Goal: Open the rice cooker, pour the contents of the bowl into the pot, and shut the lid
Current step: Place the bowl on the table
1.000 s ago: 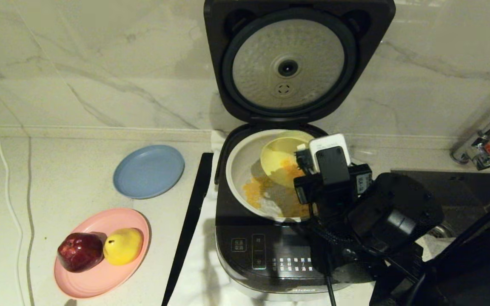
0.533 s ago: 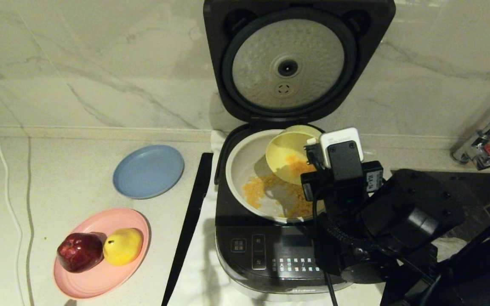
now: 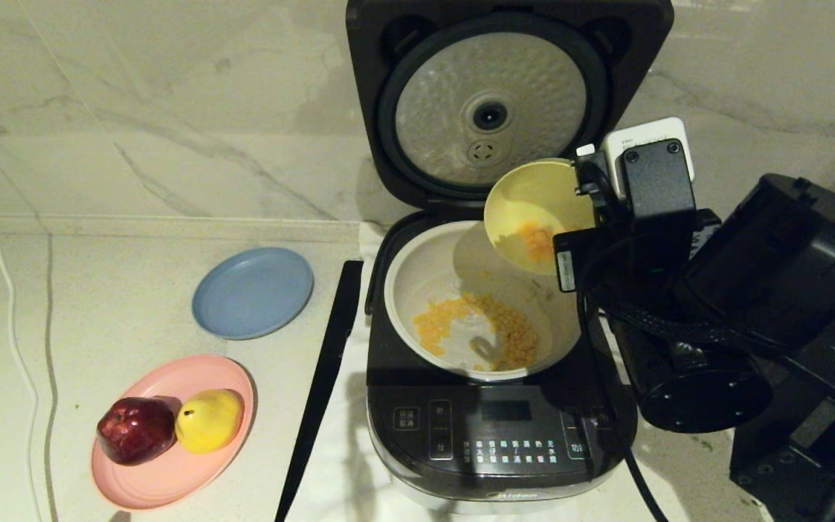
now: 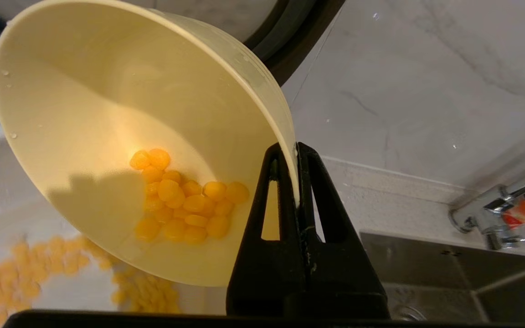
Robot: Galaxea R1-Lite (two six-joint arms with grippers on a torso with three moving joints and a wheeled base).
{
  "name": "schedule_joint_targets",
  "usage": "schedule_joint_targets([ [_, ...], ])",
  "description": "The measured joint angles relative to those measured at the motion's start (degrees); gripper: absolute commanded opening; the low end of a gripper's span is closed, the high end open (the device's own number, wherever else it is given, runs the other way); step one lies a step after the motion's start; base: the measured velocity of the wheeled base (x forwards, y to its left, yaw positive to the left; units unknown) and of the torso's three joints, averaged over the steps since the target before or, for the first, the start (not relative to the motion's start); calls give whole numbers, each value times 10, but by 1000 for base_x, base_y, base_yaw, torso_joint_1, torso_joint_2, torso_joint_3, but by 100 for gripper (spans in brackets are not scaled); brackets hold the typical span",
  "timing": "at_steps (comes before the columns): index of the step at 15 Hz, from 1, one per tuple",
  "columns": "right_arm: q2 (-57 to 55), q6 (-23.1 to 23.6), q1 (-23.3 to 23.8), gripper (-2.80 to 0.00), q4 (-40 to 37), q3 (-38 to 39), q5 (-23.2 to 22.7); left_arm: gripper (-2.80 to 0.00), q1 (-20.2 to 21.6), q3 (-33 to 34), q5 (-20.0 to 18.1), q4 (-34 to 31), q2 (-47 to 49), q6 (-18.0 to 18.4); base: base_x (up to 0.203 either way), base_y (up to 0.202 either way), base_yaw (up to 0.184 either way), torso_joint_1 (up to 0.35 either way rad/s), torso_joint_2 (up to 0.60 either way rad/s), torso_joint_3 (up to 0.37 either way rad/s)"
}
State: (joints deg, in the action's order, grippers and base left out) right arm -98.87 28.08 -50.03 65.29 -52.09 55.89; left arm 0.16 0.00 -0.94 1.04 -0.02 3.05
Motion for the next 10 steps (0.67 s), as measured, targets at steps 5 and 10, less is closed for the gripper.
schedule_joint_targets([
  [5,66,-134,10,-280,-306,-88,-22,-280,0,0,0,0,0,0,0,0,0,0,0,0],
  [10,139,-390,59,-280,-730,-199,-168,-280,0,0,0,0,0,0,0,0,0,0,0,0],
])
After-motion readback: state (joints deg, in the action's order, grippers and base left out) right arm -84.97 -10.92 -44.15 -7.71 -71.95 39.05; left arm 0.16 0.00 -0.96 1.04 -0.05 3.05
